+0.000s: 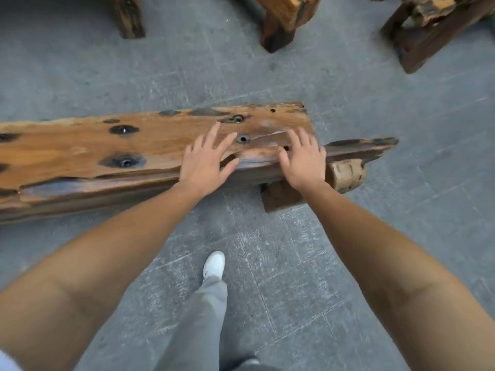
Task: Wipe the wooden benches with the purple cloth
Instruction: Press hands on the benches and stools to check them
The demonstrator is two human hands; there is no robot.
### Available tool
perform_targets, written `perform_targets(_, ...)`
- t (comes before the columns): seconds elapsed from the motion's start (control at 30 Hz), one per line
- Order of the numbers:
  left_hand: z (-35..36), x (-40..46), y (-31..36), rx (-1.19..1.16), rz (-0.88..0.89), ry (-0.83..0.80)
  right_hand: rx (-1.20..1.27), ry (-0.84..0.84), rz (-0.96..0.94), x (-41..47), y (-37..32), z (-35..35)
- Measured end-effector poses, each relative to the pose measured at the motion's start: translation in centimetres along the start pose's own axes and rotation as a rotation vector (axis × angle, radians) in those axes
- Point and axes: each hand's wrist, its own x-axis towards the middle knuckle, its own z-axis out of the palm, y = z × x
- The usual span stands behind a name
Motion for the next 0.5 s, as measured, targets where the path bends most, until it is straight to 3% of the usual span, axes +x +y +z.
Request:
perform_targets(0.07, 1.8, -0.6, -0.8, -0.065, -0.016, -0.009, -0.032, -0.105, -0.07, 1.1, 0.8, 2.0)
perform_targets(0.13, 4.1, -0.5, -0.7, -0.074, -0.088, -0.034, -0.049, -0.086, -0.129, 3.3, 2.1, 4.0)
perform_targets(0.33, 6.4, 2.0, 1.3, 0.214, -0.259, 0.011, -0.069, 0.278, -0.107, 6.5, 3.5, 7.9)
perform_targets(0.5, 7.7, 0.4, -0.7, 0.32, -0.233, 0.148, -0.025, 0.475, -0.138, 6.6, 1.5, 11.8)
